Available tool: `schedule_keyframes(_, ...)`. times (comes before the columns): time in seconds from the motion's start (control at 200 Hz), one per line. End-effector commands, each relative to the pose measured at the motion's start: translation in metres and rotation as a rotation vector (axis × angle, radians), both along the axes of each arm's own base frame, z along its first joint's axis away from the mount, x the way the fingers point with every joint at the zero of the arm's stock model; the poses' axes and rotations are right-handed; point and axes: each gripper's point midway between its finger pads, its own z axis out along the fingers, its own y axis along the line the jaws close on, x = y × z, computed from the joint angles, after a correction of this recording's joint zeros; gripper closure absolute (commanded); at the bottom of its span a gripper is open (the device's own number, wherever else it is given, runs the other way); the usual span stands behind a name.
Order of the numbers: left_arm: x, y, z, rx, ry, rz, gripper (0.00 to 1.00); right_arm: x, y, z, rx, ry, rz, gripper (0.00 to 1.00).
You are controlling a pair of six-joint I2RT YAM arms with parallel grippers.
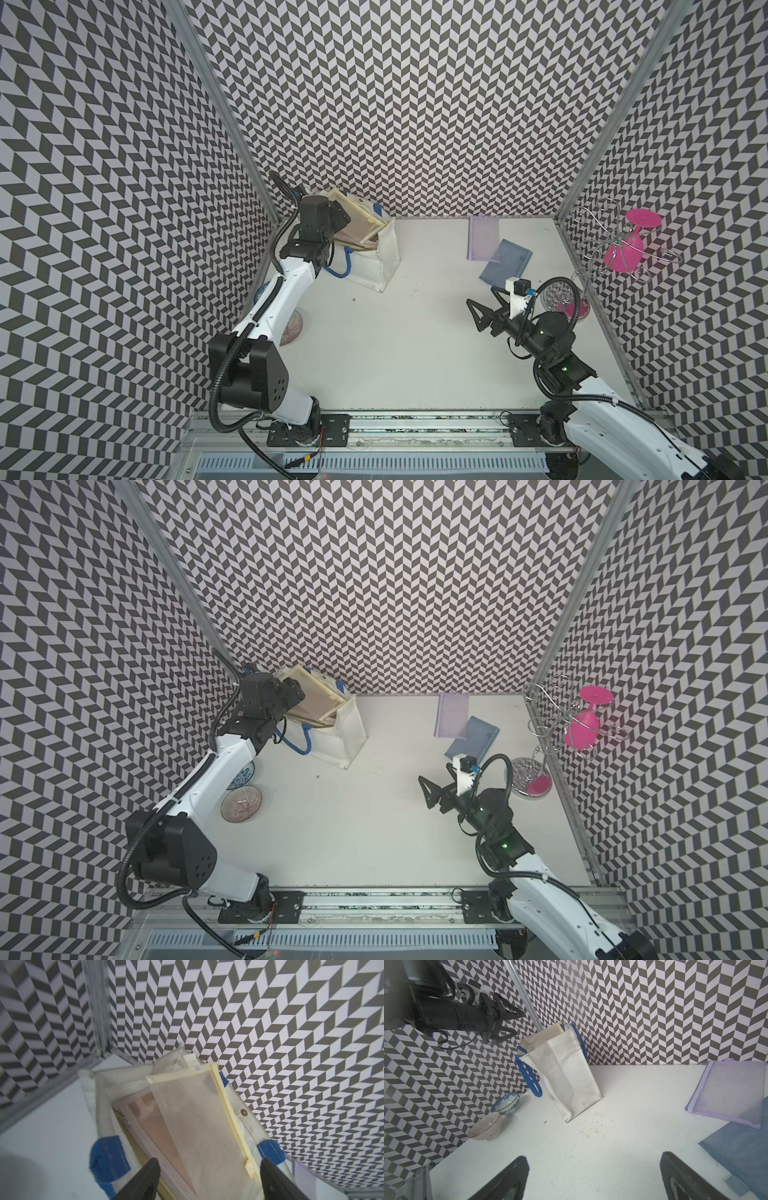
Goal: Put the pencil pouch into the canvas bag
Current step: Pick up the pencil pouch.
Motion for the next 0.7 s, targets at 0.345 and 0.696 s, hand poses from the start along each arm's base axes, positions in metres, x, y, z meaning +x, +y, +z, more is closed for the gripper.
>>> schedule_keyframes(0.345, 0.099, -0.013, -0.048, 0.193, 0.183, -0.151, 0.89, 0.003, -0.002, 0.003, 0.008, -0.030, -0.022, 0.01)
schedule_keyframes(0.696, 0.095, -0.003, -0.120, 0.202, 0.324, -0.127, 0.91, 0.007, -0.002, -0.005, -0.006, -0.009, -0.031, 0.01)
